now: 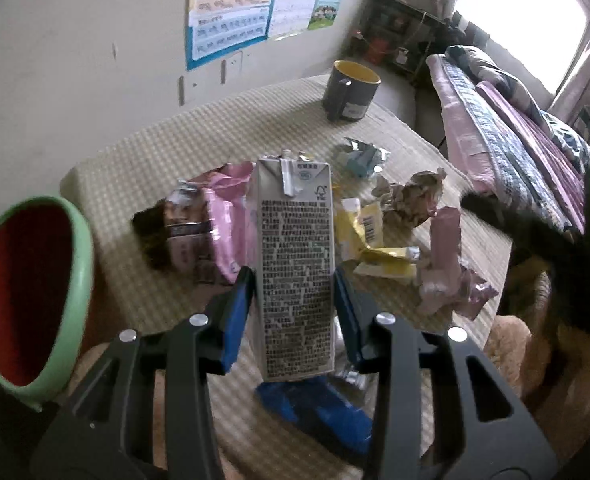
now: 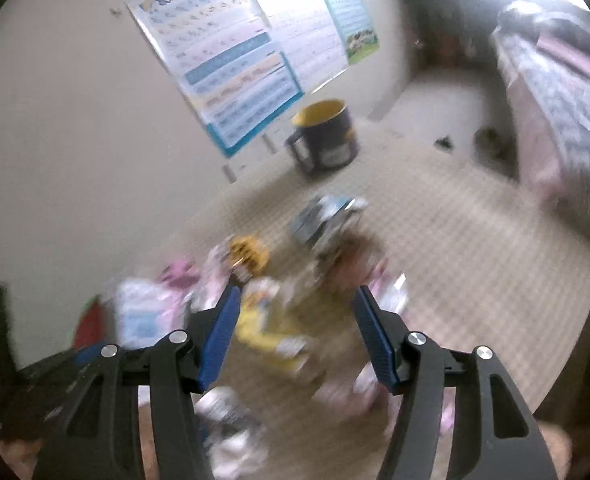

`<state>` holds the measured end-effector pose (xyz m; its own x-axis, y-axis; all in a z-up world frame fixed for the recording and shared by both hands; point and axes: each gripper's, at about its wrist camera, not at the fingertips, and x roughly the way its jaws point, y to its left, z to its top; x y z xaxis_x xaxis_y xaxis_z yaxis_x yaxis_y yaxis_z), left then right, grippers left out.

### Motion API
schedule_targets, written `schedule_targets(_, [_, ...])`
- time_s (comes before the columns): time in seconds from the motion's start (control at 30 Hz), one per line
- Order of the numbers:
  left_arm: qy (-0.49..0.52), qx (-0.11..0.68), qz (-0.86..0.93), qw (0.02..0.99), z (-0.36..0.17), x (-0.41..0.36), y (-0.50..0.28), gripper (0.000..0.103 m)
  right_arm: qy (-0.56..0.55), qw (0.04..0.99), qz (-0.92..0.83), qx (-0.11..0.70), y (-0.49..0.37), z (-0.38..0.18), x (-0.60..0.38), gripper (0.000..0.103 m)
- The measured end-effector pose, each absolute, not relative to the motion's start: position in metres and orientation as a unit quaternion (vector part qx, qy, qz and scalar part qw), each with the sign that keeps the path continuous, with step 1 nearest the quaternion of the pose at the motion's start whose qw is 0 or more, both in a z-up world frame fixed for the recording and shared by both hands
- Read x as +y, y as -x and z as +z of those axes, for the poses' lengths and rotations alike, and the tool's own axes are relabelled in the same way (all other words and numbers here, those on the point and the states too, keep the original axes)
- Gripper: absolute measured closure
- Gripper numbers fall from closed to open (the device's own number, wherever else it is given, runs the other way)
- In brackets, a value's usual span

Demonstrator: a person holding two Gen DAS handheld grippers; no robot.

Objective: Collect trash
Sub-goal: 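Grasp the crumpled brown paper wrapper with the right gripper while the left gripper holds the carton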

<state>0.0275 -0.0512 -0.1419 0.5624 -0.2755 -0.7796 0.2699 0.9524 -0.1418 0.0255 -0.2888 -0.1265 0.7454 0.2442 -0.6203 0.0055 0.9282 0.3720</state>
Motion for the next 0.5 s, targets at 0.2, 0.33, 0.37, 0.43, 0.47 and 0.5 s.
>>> schedule_targets(0.2, [0.013, 0.431, -0.162, 0.888, -0.133, -0.048, -0.021, 0.064, -0.166, 0.9, 0.034, 0.402, -0.083, -0.145, -0.299, 0.045])
schedule_targets(0.33, [0.016, 0.43, -0.165, 0.887, -0.132, -0.048, -0.019, 0.064, -0.164, 0.882, 0.039, 0.44, -0.1, -0.168, -0.299, 0.047])
schedule_targets(0.37, [0.018, 0.431, -0.164, 0.887, -0.133, -0.047, -0.019, 0.064, -0.162, 0.879, 0.04, 0.446, -0.102, -0.171, -0.299, 0.048])
schedule_targets(0.43, [0.022, 0.431, -0.164, 0.887, -0.133, -0.045, -0.02, 0.064, -0.159, 0.871, 0.042, 0.463, -0.106, -0.179, -0.298, 0.069])
schedule_targets(0.47, [0.023, 0.431, -0.164, 0.887, -0.133, -0.044, -0.02, 0.064, -0.16, 0.87, 0.043, 0.464, -0.105, -0.18, -0.299, 0.07])
schedule_targets(0.5, [0.024, 0.431, -0.163, 0.887, -0.133, -0.043, -0.019, 0.064, -0.164, 0.871, 0.044, 0.461, -0.104, -0.18, -0.301, 0.072])
